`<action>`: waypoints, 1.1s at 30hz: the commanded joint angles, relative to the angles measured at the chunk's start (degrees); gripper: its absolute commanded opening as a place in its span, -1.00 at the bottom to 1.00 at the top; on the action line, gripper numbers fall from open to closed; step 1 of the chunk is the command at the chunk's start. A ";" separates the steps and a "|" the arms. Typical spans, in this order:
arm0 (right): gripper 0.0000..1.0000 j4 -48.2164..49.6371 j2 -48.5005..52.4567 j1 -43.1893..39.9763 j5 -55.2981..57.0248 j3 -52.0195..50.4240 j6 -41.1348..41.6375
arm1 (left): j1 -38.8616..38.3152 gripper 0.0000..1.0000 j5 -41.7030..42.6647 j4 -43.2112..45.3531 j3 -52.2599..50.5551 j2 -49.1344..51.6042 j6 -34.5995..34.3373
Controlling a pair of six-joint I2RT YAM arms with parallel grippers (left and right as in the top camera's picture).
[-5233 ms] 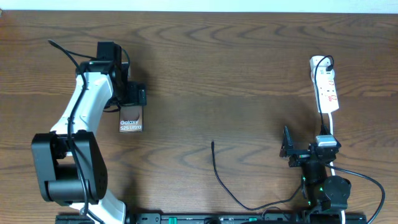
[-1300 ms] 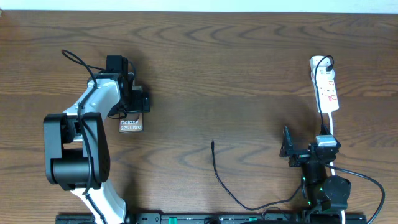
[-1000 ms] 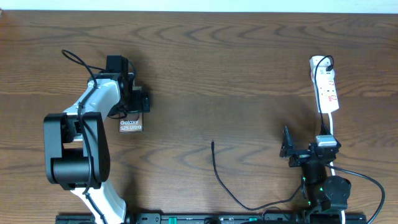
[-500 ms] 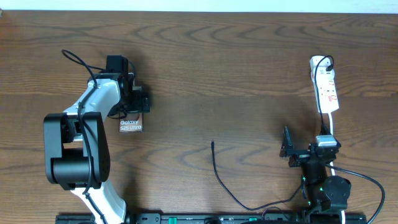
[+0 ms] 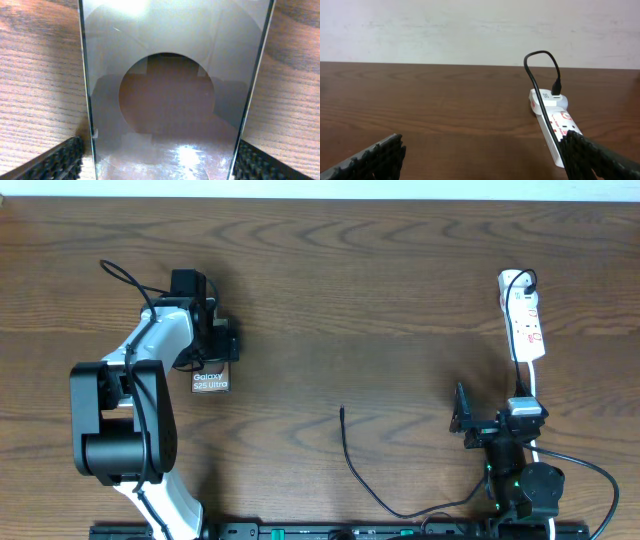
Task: Plug charger to phone and switch on socket
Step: 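Close the left gripper on the phone's sides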
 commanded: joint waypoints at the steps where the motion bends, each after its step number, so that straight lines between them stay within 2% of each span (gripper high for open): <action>1: 0.99 -0.28 -0.31 0.15 0.61 -0.07 -0.63 | -0.09 0.72 -0.33 -0.81 -0.13 1.70 0.52; 12: 0.98 -0.28 -0.31 0.15 0.61 -0.07 -0.63 | -0.09 0.59 -0.33 -0.90 -0.13 1.70 0.52; 24: 0.99 -0.28 -0.31 0.15 0.63 -0.07 -0.63 | -0.09 0.56 -0.33 -0.96 -0.13 1.70 0.55; 33: 0.98 -0.28 -0.31 0.15 0.61 -0.07 -0.63 | -0.09 0.27 -0.33 -0.98 -0.13 1.70 0.55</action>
